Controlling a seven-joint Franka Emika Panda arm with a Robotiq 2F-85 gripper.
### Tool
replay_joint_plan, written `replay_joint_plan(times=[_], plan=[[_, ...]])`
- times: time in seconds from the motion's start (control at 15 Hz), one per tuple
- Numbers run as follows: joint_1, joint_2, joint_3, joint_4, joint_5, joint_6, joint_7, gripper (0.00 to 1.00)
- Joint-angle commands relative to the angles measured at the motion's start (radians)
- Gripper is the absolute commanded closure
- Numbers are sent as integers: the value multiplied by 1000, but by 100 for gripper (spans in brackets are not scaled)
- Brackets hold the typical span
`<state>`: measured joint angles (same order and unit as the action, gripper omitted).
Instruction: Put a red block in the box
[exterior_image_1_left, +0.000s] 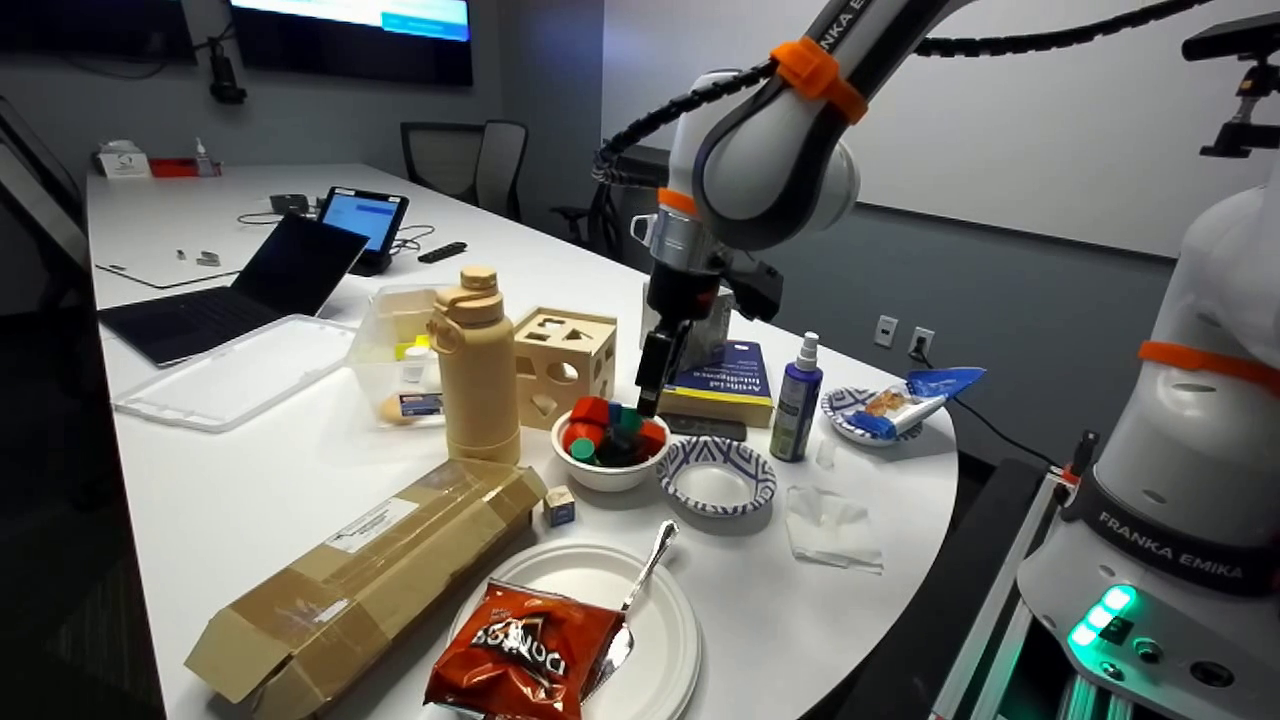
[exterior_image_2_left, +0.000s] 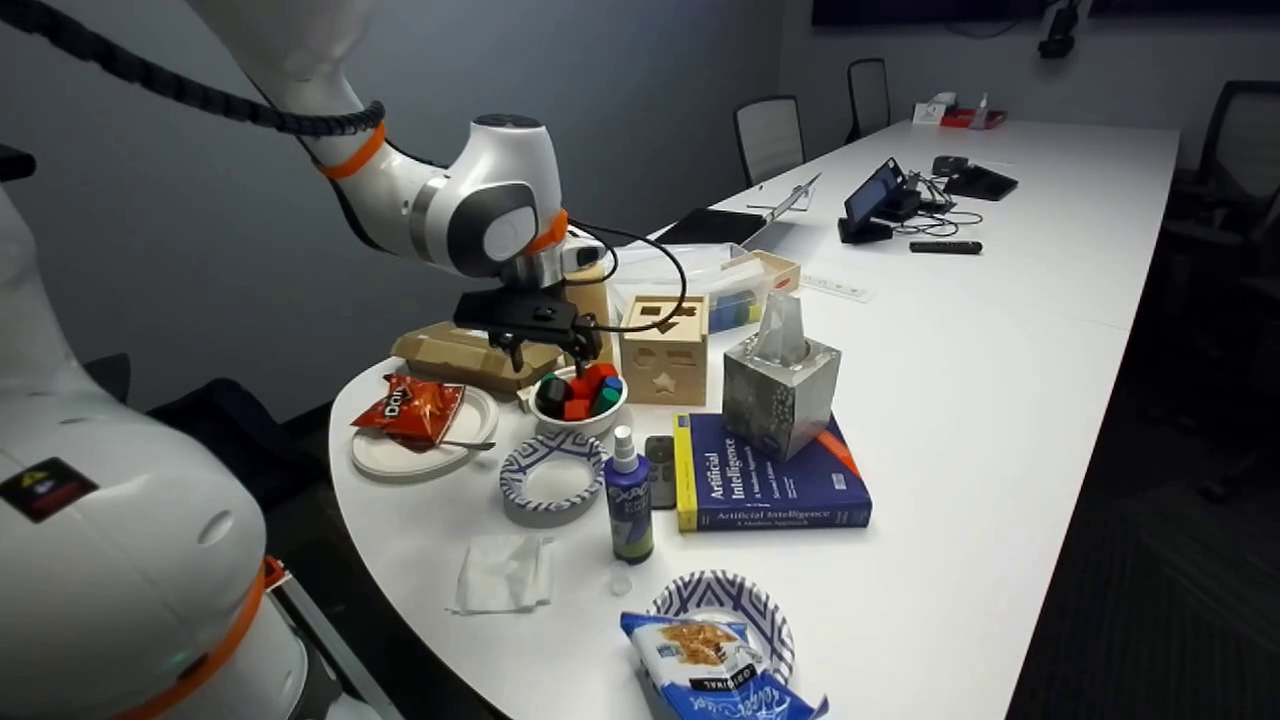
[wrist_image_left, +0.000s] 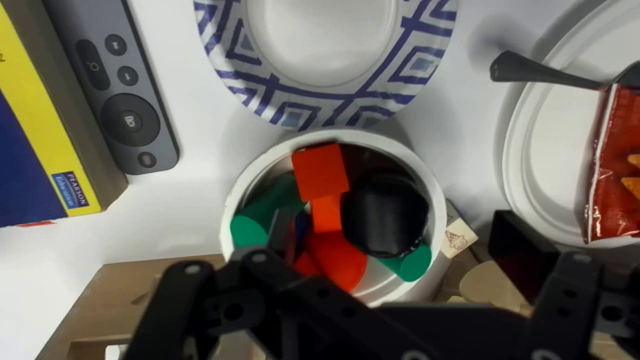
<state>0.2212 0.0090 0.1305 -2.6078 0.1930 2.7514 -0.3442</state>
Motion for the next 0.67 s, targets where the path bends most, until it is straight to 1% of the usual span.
replay_joint_plan(times=[0.0, 0.27, 0.6], plan=[[-23, 25, 27, -1, 55, 23, -87, 0], [-46, 50, 36, 1, 77, 30, -145, 0], [-75, 101, 67, 19, 135, 47, -223, 0]])
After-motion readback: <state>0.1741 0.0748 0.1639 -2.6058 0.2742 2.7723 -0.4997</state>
